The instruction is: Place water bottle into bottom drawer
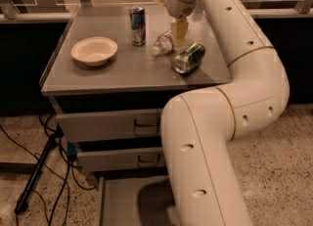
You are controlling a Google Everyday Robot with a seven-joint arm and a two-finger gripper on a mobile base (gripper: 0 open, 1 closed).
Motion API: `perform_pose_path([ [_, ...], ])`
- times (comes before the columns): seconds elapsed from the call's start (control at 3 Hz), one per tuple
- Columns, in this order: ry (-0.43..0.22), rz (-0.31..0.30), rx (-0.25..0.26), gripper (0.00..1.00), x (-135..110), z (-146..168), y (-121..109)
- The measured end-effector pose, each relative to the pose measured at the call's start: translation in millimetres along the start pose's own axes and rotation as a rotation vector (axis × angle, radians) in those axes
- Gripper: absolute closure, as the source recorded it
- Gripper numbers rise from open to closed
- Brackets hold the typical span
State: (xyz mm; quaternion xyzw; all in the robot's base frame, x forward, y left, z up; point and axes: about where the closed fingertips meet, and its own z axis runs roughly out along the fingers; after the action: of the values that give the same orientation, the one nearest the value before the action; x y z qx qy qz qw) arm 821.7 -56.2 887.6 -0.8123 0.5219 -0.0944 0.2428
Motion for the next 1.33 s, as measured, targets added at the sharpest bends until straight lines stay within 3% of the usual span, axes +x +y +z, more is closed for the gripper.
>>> perform_pose_path([
  [1.0, -0.057, -0.054, -0.007, 0.00, -29, 18, -8],
  [1.33, -0.060, -0.049, -0.010, 0.00, -28, 22, -6],
])
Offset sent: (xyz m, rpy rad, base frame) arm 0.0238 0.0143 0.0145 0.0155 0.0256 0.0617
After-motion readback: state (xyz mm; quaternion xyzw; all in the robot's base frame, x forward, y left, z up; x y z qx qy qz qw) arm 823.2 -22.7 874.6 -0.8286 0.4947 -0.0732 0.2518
